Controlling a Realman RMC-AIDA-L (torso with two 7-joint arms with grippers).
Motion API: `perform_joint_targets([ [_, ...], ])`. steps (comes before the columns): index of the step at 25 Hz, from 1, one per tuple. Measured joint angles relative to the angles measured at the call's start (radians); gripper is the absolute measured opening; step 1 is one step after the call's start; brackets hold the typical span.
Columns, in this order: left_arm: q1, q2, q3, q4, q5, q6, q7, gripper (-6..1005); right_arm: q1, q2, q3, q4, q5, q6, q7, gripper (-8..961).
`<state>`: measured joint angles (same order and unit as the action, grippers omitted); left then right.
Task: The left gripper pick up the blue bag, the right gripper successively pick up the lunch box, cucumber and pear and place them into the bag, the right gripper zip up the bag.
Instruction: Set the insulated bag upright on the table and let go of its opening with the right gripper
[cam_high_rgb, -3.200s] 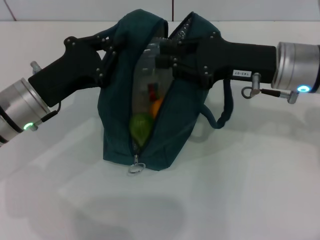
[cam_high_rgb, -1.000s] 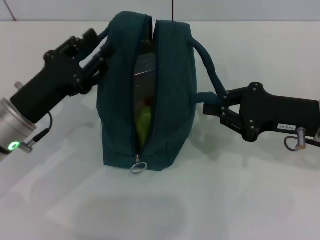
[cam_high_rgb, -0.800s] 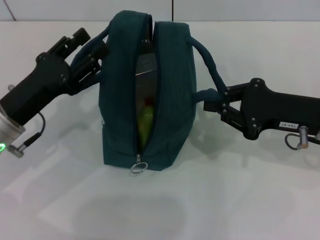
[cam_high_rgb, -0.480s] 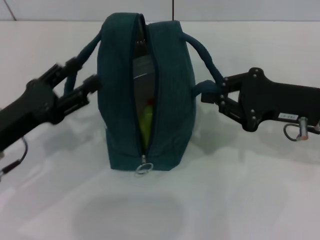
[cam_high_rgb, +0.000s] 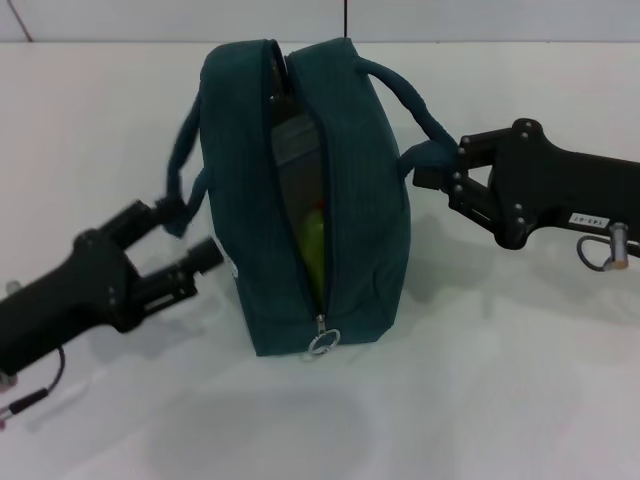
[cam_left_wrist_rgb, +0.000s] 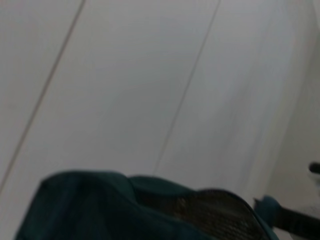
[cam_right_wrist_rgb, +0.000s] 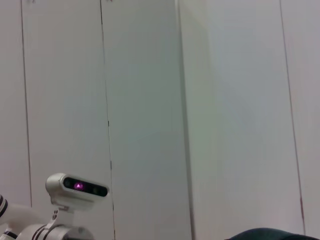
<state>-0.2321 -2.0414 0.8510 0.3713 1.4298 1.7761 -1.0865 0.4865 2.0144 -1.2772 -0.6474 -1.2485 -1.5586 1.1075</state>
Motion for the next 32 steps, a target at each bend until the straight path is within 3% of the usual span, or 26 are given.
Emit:
perform_joint_targets([
  [15, -0.029, -0.025, -0.001, -0.011, 0.044, -0.005, 0.007, 875, 0.003, -0.001, -0.005, 0.003, -0.025, 0.0, -0.019, 68],
  [19, -0.05, -0.028, 0.0, -0.012, 0.047, -0.029, -0.013, 697, -0.003, 0.001, -0.01, 0.008, -0.026, 0.0, -0.027, 69],
  [25, -0.056, -0.038, 0.0, -0.012, 0.054, -0.056, -0.017, 574, -0.005, 0.002, -0.01, 0.016, -0.026, -0.005, -0.036, 69],
  [32, -0.053, -0.039, -0.002, -0.014, 0.055, -0.061, 0.045, 559, -0.012, 0.003, -0.01, 0.025, -0.02, -0.009, -0.04, 69],
])
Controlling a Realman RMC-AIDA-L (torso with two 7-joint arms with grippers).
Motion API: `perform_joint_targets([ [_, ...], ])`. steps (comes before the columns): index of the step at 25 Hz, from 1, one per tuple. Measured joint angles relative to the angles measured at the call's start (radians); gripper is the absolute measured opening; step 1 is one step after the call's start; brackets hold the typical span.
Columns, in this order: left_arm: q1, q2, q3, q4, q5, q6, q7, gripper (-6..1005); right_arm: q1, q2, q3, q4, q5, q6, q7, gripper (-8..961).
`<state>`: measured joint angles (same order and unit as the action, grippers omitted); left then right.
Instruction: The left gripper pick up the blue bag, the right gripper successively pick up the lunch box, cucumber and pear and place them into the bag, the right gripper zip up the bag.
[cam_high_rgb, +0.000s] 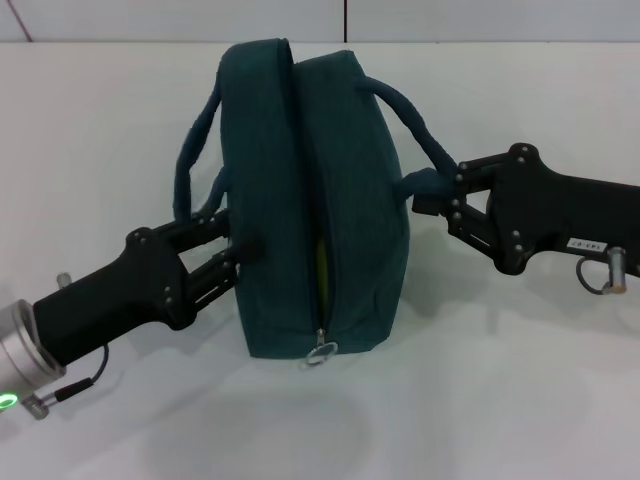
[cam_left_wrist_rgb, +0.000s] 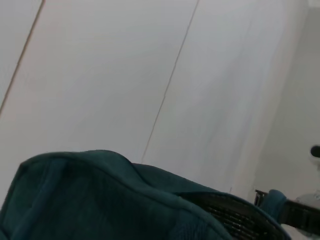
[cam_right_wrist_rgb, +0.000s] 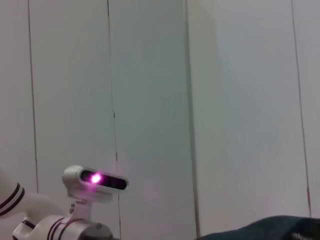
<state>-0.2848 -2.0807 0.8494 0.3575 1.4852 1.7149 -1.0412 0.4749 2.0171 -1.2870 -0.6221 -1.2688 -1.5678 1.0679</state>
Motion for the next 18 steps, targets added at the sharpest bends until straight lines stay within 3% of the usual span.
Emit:
perform_joint_targets([
  [4, 0.005, -0.004, -0.001, -0.003, -0.004, 0.0, 0.063, 550, -0.004, 0.0, 0.0, 0.002, -0.006, 0.006, 0.0, 68],
  [10, -0.015, -0.002, 0.001, -0.015, 0.002, 0.001, 0.07, 231, -0.004, -0.001, 0.008, 0.019, -0.004, 0.009, 0.0, 69],
  [12, -0.017, -0.002, 0.001, -0.015, 0.003, 0.002, 0.077, 131, -0.007, -0.001, 0.013, 0.025, -0.001, 0.009, 0.0, 116],
  [18, -0.025, 0.0, 0.002, -0.016, 0.004, -0.001, 0.092, 50, -0.022, 0.0, 0.04, 0.027, 0.014, 0.005, 0.0, 272],
])
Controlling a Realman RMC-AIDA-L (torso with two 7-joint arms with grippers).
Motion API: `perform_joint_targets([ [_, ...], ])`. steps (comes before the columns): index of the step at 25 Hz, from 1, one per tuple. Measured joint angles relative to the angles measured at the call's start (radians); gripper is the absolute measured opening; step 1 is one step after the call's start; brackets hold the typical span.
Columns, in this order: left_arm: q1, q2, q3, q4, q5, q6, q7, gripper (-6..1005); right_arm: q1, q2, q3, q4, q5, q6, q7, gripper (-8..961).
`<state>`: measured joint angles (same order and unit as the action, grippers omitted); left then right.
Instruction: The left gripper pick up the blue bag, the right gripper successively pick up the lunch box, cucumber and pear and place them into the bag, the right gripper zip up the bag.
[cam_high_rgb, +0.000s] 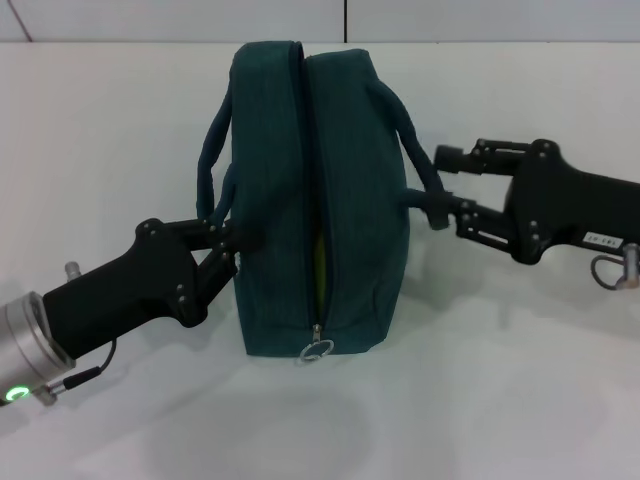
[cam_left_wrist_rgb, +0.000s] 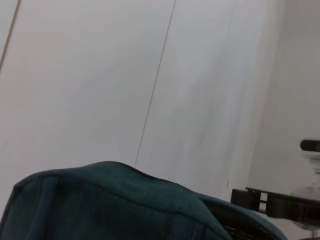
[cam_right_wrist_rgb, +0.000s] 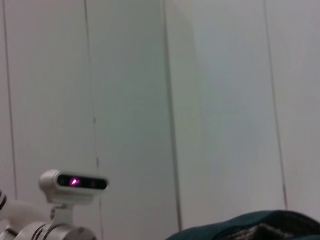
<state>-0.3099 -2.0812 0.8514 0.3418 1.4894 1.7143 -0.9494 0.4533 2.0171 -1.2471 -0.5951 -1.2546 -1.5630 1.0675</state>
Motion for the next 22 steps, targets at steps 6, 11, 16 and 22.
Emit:
perform_joint_targets([
  [6, -0.002, -0.004, 0.0, -0.007, -0.001, 0.006, 0.036, 56, -0.032, 0.001, 0.014, 0.004, 0.075, -0.019, -0.032, 418],
  [11, -0.009, -0.005, 0.0, -0.02, -0.003, 0.01, 0.059, 62, -0.048, -0.02, 0.011, 0.011, 0.047, -0.161, -0.054, 437],
  [16, -0.02, -0.005, 0.009, -0.035, 0.0, 0.012, 0.068, 67, -0.032, -0.043, 0.007, 0.008, -0.145, -0.242, -0.045, 425],
  [22, -0.033, -0.007, 0.026, -0.037, 0.0, 0.013, 0.069, 73, 0.043, 0.004, -0.027, 0.07, -0.284, -0.093, -0.003, 424],
])
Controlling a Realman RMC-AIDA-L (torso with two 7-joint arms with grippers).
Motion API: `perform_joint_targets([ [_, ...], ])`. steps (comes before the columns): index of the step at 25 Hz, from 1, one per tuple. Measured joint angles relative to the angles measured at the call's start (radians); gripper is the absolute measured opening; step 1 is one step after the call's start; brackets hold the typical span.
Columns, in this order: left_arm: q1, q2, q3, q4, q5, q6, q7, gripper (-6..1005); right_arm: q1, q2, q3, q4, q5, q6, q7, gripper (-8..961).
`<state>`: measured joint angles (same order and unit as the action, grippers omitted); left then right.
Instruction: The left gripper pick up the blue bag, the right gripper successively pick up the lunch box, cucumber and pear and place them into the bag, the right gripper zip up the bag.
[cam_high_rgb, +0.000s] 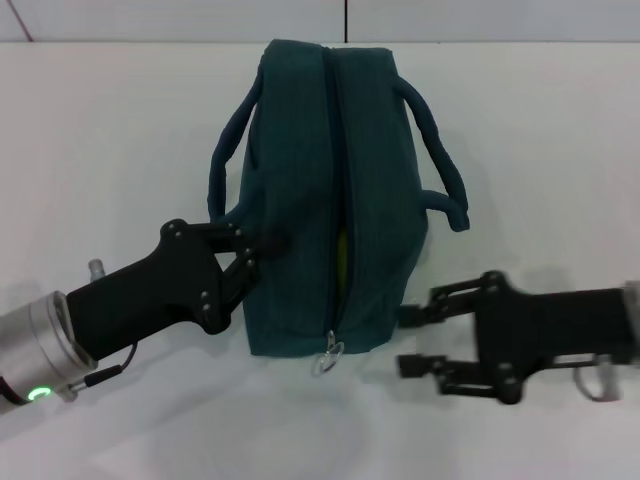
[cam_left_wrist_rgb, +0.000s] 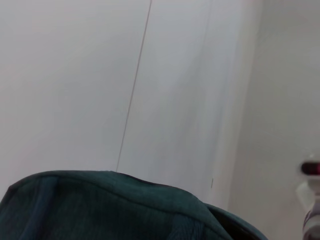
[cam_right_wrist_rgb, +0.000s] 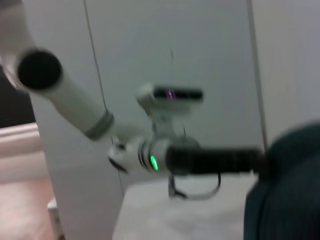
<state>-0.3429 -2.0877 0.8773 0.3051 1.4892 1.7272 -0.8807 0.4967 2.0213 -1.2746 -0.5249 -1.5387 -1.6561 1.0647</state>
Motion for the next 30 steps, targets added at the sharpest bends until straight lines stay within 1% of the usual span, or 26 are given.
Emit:
perform_joint_targets([
  [1, -0.001, -0.001, 0.001, 0.0, 0.0, 0.0, 0.0, 75, 0.013, 0.005, -0.024, 0.019, 0.005, 0.033, 0.0, 424],
  [3, -0.004, -0.001, 0.002, -0.001, 0.0, 0.0, 0.001, 77, 0.045, 0.007, -0.097, 0.066, 0.042, 0.099, 0.004, 424],
  [6, -0.013, -0.001, 0.002, -0.022, 0.0, -0.004, 0.017, 80, 0.08, 0.007, -0.172, 0.108, 0.093, 0.173, 0.016, 423],
  [12, -0.026, -0.003, 0.003, -0.044, 0.0, -0.005, 0.047, 86, 0.089, 0.007, -0.284, 0.11, 0.168, 0.254, 0.03, 422],
  [15, -0.033, -0.003, 0.012, -0.051, 0.0, -0.003, 0.056, 89, 0.089, 0.008, -0.318, 0.107, 0.201, 0.273, 0.03, 422],
  [21, -0.05, -0.003, 0.053, -0.053, -0.006, -0.001, 0.061, 96, 0.091, 0.008, -0.358, 0.102, 0.209, 0.299, 0.031, 421],
  [26, -0.051, -0.004, 0.054, -0.054, -0.008, 0.0, 0.061, 101, 0.114, 0.008, -0.453, 0.096, 0.245, 0.361, 0.06, 420],
  [30, -0.056, -0.005, 0.055, -0.054, -0.008, 0.0, 0.058, 106, 0.125, 0.008, -0.479, 0.092, 0.247, 0.391, 0.075, 420],
])
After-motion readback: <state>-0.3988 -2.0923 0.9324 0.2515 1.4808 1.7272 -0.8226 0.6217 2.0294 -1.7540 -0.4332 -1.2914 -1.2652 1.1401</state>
